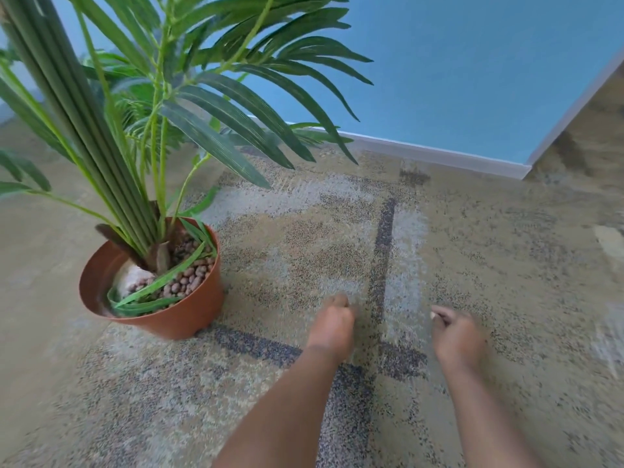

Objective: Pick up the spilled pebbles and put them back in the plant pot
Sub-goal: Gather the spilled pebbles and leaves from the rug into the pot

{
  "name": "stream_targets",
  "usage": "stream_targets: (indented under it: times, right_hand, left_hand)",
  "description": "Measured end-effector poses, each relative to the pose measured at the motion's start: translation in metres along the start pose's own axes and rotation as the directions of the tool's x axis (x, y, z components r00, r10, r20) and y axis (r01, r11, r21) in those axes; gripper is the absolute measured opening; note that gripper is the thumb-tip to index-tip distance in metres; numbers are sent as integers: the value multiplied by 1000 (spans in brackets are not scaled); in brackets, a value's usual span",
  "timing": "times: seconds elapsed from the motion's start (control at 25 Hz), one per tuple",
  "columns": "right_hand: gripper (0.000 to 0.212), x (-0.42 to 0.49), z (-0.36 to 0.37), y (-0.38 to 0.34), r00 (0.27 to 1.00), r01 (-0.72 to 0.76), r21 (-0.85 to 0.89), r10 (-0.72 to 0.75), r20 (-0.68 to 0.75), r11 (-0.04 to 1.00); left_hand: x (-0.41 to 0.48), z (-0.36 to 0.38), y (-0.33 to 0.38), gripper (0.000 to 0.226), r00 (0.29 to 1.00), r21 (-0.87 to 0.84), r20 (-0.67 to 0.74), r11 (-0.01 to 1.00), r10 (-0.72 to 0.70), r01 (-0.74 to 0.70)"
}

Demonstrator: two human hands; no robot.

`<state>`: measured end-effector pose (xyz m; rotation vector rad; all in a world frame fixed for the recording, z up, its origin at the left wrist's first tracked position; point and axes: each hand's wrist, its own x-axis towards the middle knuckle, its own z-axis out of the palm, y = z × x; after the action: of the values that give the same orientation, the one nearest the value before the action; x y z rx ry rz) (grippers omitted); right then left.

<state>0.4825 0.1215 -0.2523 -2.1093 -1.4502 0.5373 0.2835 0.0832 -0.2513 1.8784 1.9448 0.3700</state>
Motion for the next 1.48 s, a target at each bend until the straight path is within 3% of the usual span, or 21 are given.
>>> stream_targets:
  times: [0.08,0.12,0.2,0.28,0.32,0.36,0.4,0.44,0.52,0.6,0.64,0.72,0.8,0.92,1.0,1.08,1.12,1.2,1.28,1.36,1.48]
  right_hand:
    - [21,-14,5,-34,997,46,167,-54,48,985]
    - [21,-22,6,-58,993,61,261,-86,86,963]
    - [18,-40,8,-114,963,139,466,-228,142,874]
    - [14,-65,17,-175,881,277,599,-448,154,751]
    - [13,-79,25,-204,822,346,635,-550,150,691]
    - [12,-93,36,-231,753,412,653,-641,149,636]
    - [11,-109,49,-257,677,477,652,-720,155,589]
    - [12,-122,63,-278,584,558,621,-792,178,551]
    - [14,-140,85,-311,307,789,439,-894,326,431]
    - [19,-143,92,-325,61,959,200,-840,539,198]
    - [23,-142,94,-327,10,991,97,-770,639,93]
    - [32,-143,96,-330,-1,1000,-7,-622,783,-10]
    - [38,-150,104,-334,-47,998,59,-477,878,11]
    - [34,-172,119,-343,-119,959,203,-367,923,200]
    - [41,-179,121,-344,-146,901,292,-409,901,320]
    - [55,-171,113,-340,-108,874,321,-496,862,366]
    - [59,-161,107,-339,-45,884,295,-562,826,364]
    - [53,-137,93,-340,51,930,196,-638,768,310]
    - [44,-119,89,-342,42,970,109,-595,803,216]
    - [39,-114,96,-346,-4,990,81,-551,834,114]
    - [33,-111,102,-349,-56,994,104,-621,782,41]
  left_hand:
    - [-2,-22,3,24,974,-204,-167,972,-153,118]
    - [-4,-39,5,23,920,-315,-294,935,-258,162]
    - [-15,-88,-1,20,722,-456,-584,886,-372,88]
    - [-34,-136,-26,15,430,-453,-809,892,-402,-17]
    - [-44,-154,-44,12,305,-453,-851,892,-426,-17]
    - [-56,-165,-64,11,233,-465,-858,885,-457,21]
    - [-67,-171,-83,12,209,-482,-847,871,-490,89]
    - [-77,-174,-99,13,228,-497,-821,852,-523,163]
    - [-90,-173,-126,16,306,-517,-739,797,-599,312]
    - [-97,-174,-146,19,396,-466,-685,786,-611,406]
    - [-101,-175,-155,20,437,-430,-677,800,-592,418]
    - [-106,-181,-169,22,468,-393,-674,814,-572,428]
    - [-108,-183,-174,23,469,-391,-667,808,-578,440]
    - [-110,-184,-180,25,474,-376,-673,815,-567,442]
    - [-111,-188,-184,28,458,-381,-678,808,-575,449]
    - [-113,-193,-187,27,479,-343,-669,808,-568,480]
    - [-113,-196,-188,25,526,-278,-655,821,-542,499]
    - [-110,-204,-190,25,697,-98,-532,853,-481,513]
    - [-97,-213,-197,28,849,60,-248,867,-468,495]
    - [-82,-220,-201,29,869,160,-43,855,-493,493]
    - [-75,-221,-207,23,849,142,-161,840,-503,524]
